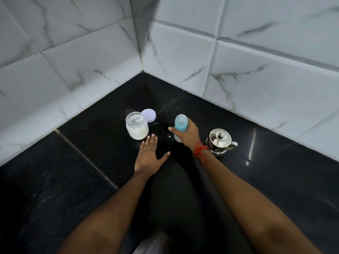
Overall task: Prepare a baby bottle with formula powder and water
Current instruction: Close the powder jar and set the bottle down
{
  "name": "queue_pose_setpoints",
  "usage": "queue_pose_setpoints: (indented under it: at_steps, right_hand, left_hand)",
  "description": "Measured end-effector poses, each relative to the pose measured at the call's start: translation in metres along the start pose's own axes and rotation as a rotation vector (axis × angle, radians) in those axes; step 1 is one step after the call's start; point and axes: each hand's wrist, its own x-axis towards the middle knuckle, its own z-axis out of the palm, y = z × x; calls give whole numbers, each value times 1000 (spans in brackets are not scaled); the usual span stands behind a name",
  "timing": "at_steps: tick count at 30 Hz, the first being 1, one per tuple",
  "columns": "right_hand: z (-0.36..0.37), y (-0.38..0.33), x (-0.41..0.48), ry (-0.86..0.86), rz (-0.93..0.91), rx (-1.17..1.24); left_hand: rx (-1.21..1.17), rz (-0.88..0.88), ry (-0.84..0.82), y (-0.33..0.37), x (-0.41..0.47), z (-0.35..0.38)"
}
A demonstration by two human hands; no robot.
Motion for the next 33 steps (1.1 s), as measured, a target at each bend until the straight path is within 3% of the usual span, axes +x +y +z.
queue_pose_setpoints:
  at_steps: [10, 14, 17, 20, 22, 25, 29, 33]
  right_hand:
    - [9, 17, -8, 23, 65, 53]
    - [7, 3, -24, 139, 65, 77]
    - [5, -19, -48, 313, -77, 74]
    - [0, -50, -62, 385, -335, -11]
    - [-2, -70, -55, 344, -454, -100]
    - [-1, -94, -26, 223, -493, -237]
    - [14, -112, 25, -25, -438, -474]
    - [47, -102, 86, -316, -332, -732]
  left_hand:
    - [-28, -2, 16, 1, -1, -1]
    - [-52, -1, 28, 2, -2, -2]
    - [-98, -6, 39, 1, -2, -2]
    - [-335, -92, 153, 0, -12, -6]
    - [-493, -196, 313, -3, -23, -9]
    - [-589, -352, 470, -15, -31, -17]
    - [-692, -463, 488, -38, -4, -38]
    - [-831, -378, 350, -45, 33, -69]
